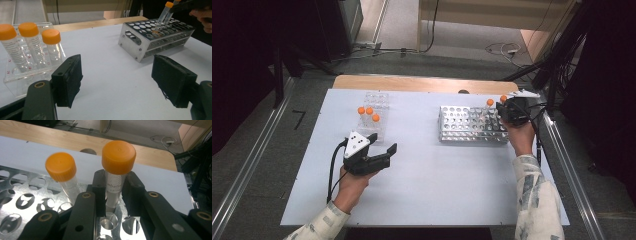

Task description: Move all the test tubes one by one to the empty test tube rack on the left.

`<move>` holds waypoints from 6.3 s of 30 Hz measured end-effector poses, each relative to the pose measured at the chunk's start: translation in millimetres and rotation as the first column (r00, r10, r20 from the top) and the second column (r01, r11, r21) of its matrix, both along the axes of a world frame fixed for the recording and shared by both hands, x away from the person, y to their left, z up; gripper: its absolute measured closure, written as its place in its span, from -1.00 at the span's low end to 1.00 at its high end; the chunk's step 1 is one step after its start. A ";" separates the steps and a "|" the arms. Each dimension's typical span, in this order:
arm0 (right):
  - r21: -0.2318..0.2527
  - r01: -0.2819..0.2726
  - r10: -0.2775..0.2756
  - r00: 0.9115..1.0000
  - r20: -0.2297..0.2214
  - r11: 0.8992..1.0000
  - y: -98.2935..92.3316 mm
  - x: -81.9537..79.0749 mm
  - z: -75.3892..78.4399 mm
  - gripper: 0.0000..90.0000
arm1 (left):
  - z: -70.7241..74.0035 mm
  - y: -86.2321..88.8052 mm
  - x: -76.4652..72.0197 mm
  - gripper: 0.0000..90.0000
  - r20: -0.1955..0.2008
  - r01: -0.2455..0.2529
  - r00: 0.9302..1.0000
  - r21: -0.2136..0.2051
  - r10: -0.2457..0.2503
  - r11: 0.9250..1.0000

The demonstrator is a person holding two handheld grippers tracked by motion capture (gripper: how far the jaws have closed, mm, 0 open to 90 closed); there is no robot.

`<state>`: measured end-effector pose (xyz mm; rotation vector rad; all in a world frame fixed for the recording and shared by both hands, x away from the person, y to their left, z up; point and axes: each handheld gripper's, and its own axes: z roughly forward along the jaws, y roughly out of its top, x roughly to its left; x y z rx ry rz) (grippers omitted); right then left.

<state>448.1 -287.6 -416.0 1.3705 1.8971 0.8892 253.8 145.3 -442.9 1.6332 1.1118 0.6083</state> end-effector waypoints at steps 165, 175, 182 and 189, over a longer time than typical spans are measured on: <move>0.125 -0.549 0.561 0.819 -0.118 0.827 136.8 -145.0 -21.1 -0.40 | 43.3 42.4 16.4 0.55 0.064 -0.030 0.997 -0.112 0.038 0.993; 0.130 -0.545 0.559 0.821 -0.117 0.828 136.7 -145.1 -20.9 -0.40 | 50.6 47.4 27.0 0.55 0.068 -0.060 0.995 -0.119 0.068 0.991; 0.131 -0.541 0.554 0.824 -0.115 0.831 135.4 -144.6 -20.5 -0.40 | 53.3 51.2 42.7 0.55 0.078 -0.099 0.991 -0.108 0.108 0.989; 0.134 -0.539 0.553 0.825 -0.113 0.831 135.0 -144.7 -20.1 -0.40 | 52.9 55.6 58.7 0.55 0.086 -0.146 0.984 -0.108 0.155 0.983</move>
